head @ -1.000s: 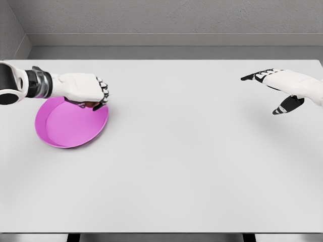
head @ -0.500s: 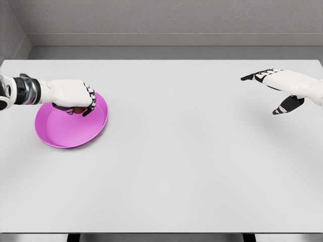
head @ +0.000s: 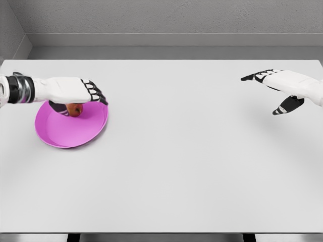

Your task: Put the apple on the plate with both arms

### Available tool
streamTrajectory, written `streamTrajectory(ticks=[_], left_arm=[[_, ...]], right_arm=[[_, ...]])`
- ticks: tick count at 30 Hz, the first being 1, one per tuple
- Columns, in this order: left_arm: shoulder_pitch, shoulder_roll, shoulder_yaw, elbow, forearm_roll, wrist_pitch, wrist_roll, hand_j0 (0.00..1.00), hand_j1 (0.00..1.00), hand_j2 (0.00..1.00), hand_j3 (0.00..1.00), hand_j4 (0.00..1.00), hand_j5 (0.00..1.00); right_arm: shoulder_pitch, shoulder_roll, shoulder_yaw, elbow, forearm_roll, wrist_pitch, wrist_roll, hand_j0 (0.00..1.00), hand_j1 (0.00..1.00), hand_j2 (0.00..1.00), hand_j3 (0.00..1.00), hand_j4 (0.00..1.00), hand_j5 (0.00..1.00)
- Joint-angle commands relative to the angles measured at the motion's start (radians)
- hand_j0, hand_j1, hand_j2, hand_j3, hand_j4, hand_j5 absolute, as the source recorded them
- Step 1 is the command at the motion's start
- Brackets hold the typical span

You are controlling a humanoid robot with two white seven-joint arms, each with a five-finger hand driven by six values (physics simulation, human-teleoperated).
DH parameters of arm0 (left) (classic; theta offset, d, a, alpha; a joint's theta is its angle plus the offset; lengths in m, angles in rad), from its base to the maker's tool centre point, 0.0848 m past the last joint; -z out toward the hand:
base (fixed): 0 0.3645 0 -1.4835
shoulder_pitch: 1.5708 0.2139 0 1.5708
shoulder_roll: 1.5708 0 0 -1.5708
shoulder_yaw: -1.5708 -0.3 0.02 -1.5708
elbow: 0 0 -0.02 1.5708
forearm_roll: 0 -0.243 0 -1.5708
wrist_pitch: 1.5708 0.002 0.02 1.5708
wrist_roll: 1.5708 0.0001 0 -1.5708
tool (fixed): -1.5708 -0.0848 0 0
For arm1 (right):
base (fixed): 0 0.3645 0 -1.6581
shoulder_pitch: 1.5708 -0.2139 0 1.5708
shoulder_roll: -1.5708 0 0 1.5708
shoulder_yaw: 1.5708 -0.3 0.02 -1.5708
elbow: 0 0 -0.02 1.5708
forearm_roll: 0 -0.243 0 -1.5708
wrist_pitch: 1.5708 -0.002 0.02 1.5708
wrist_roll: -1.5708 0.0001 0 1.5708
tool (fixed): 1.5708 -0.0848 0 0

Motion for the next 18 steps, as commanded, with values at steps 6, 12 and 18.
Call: streamTrajectory(ticks=[6,12,18], left_arm=[[0.084,0.024,0.17,0.003,0.273,0.002,0.007,1.0,1.0,1.0,1.0,1.0,1.0],[0.198,0.064,0.304,0.069,0.356,0.002,0.007,1.0,1.0,1.0,1.0,1.0,1.0],[0.198,0.066,0.316,0.209,0.362,0.002,0.001,1.0,1.0,1.0,1.0,1.0,1.0]], right_arm=[[0.002,-0.003,0.0,0.0,-0.002,0.001,0.0,1.0,1.0,1.0,1.0,1.0,1.0],[0.003,-0.003,0.0,-0.002,-0.002,0.001,0.0,1.0,1.0,1.0,1.0,1.0,1.0],[0.011,-0.007,0.0,-0.005,-0.002,0.001,0.0,1.0,1.0,1.0,1.0,1.0,1.0]])
